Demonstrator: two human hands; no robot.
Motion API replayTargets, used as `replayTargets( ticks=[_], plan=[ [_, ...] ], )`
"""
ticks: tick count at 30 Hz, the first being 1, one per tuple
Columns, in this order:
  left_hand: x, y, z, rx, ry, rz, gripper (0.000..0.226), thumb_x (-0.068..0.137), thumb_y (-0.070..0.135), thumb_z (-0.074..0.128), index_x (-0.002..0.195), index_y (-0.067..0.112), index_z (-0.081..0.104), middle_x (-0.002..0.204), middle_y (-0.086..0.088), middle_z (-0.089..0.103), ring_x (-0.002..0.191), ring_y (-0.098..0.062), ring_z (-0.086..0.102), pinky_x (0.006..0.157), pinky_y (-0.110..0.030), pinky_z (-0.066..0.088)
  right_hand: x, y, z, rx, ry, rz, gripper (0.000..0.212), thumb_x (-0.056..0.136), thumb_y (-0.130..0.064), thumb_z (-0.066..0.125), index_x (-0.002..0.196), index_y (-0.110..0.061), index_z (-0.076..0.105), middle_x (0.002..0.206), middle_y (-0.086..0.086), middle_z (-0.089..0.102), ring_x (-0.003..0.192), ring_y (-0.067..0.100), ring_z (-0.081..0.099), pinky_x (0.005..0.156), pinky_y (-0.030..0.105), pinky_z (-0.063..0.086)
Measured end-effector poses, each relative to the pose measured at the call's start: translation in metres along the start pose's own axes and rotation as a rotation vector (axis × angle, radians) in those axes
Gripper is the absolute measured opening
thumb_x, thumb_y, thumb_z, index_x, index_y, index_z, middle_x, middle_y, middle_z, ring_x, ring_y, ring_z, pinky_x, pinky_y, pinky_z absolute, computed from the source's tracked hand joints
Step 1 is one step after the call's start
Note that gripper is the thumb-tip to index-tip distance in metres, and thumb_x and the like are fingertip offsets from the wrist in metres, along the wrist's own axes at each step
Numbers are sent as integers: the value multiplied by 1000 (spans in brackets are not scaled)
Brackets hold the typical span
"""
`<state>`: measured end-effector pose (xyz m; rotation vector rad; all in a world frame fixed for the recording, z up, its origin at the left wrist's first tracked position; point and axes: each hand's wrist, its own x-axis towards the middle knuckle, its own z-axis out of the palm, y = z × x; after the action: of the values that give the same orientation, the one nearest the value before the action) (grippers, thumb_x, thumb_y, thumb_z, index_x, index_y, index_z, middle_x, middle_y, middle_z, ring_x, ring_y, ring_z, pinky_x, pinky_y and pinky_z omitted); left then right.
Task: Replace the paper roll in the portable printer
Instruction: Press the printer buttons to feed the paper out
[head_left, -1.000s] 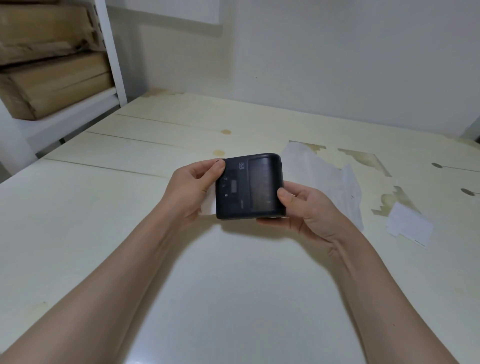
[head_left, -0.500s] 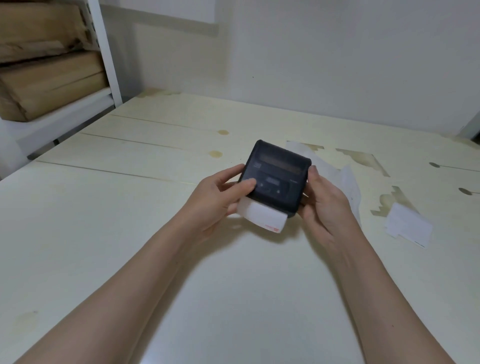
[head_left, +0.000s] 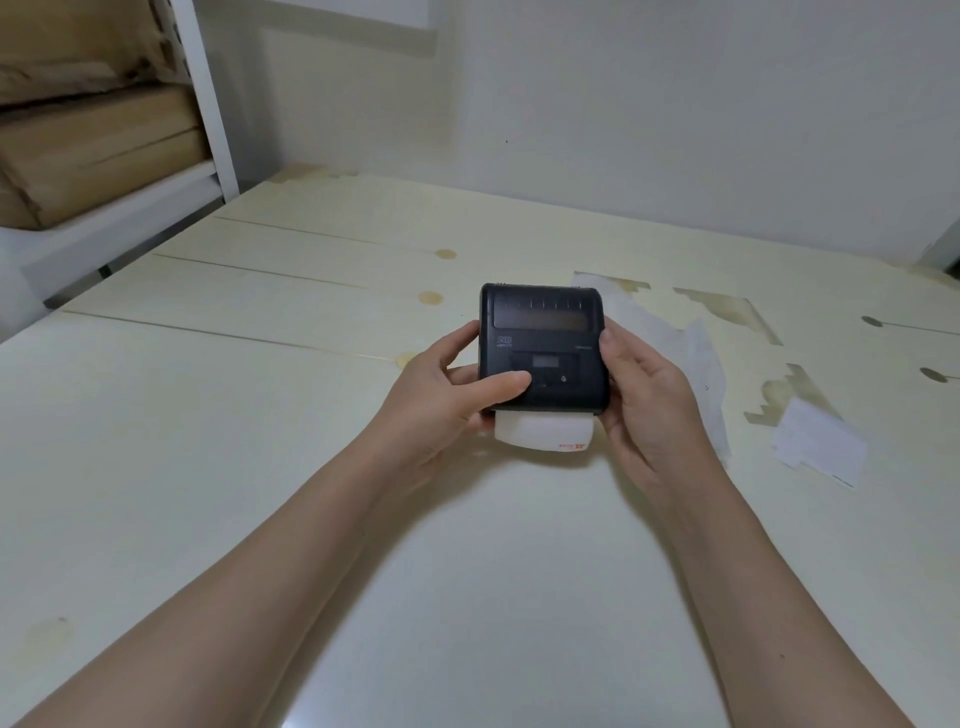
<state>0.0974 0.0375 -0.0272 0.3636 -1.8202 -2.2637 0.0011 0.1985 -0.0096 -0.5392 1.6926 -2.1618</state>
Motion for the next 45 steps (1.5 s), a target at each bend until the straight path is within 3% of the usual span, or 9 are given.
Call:
replayTargets(
  ticks=[6,14,19,24,29,33,38,45],
  plan=[
    [1,1,0,-63,46,-16,77,71,15,79,142,21,49,109,-9,77,106,-34,71,103,-65,42,0,2,1,22,-55,-20,34,101,-15,46,133,-8,57,125,10,68,118,26,64,95,33,55],
    [0,2,-3,-47,81,-1,79,70,15,78,142,22,48,108,-7,77,100,-27,74,97,-53,53,-2,4,3,25,-104,-36,36,101,-13,47,136,-9,55,128,9,67,122,27,61,101,39,50],
    [-1,3,-2,-87,96,8,72,78,5,77,142,21,48,109,-9,77,100,-27,74,92,-48,57,-3,2,4,34,-118,-34,38,101,-14,47,138,-9,52,131,10,65,125,27,59,106,43,46],
    [-3,6,-2,-84,134,32,70,82,2,74,144,22,47,108,-9,77,100,-26,74,92,-49,57,-4,-1,6,-39,-198,-9,40,103,-23,42,143,-17,47,138,10,60,129,29,55,111,57,37],
    [-2,7,-3,-102,184,41,73,81,2,75,144,23,46,106,-9,77,99,-25,74,92,-49,57,-7,-3,11,-132,-268,29,43,98,-47,40,140,-37,47,134,0,63,121,27,62,94,61,50],
    [-1,9,-3,-124,204,50,71,81,2,75,143,24,48,103,-9,78,96,-23,75,91,-48,58,-7,-2,11,-237,-274,10,52,90,-62,35,139,-46,43,133,-11,63,119,18,63,78,48,59],
    [-1,8,-4,-135,204,42,71,81,2,74,142,24,48,103,-8,78,96,-22,75,91,-46,58,-6,0,10,-329,-244,-43,57,89,-64,31,142,-45,39,128,-10,65,113,18,66,69,40,58],
    [-1,8,-4,-145,182,40,70,81,1,73,143,23,48,106,-8,78,100,-24,74,92,-44,58,-4,6,10,-325,-198,-106,56,90,-62,34,141,-42,42,127,-8,67,115,15,65,81,30,53]
  ],
)
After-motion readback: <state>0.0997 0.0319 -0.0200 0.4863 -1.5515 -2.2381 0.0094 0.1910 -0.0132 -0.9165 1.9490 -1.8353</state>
